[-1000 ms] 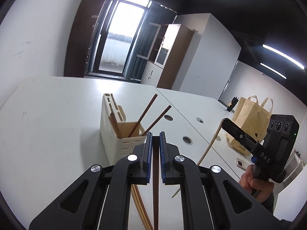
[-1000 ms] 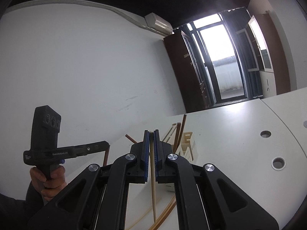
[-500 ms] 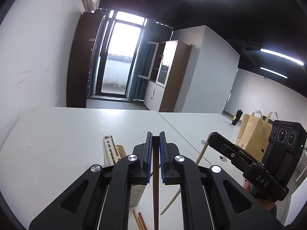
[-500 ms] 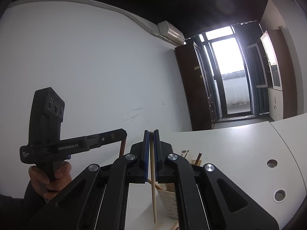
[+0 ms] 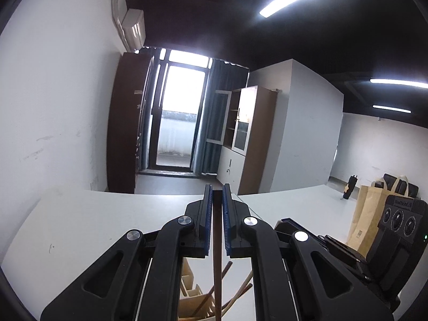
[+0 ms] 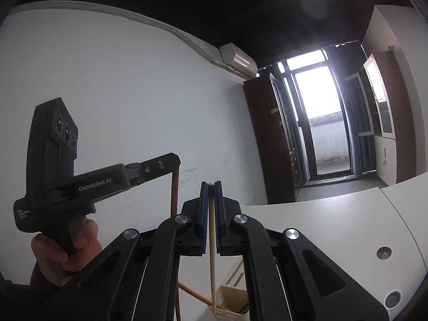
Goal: Organize utensils
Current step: 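Lift both chopsticks upright and lower them toward the holder, then insert both chopsticks into the holder and open both tools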
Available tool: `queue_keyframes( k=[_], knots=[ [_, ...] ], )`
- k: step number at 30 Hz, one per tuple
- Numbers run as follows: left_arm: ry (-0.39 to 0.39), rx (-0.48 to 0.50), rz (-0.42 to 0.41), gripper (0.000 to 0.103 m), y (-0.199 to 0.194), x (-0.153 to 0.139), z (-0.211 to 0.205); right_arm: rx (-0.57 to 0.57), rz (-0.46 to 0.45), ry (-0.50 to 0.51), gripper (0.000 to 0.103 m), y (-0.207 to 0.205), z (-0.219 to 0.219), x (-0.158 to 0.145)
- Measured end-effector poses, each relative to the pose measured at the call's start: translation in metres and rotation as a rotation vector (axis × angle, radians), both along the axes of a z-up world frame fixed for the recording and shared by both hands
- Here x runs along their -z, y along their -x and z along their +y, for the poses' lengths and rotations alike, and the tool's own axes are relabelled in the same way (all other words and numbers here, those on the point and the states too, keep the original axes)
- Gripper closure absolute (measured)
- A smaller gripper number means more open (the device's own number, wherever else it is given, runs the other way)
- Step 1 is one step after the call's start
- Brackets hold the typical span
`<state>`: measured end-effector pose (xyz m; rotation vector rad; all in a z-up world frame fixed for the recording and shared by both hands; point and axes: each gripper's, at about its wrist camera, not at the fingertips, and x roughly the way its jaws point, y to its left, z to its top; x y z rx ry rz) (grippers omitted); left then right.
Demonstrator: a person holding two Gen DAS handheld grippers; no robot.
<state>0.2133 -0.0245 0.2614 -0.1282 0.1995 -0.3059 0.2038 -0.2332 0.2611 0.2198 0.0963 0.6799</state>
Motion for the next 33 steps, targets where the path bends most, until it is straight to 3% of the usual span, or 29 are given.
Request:
queue_keyframes(
  k=[7,16,33],
  knots=[
    [-0.013,-0.128,-0.096,0.096,-0.011,-0.001,-0.004,0.032,0.006,0.016,0.098,-0.018,0.001,0.018],
    [-0.001,-0.223,-0.165,0.096,-0.028,0.014,-0.008,0.051,0.035,0.030,0.098,-0.030,0.001,0.039],
    [-0.043,-0.239,-0.119,0.096,-0.047,0.036,-0.011,0.062,0.071,0.081,0.098,-0.038,0.014,0.056]
  ],
)
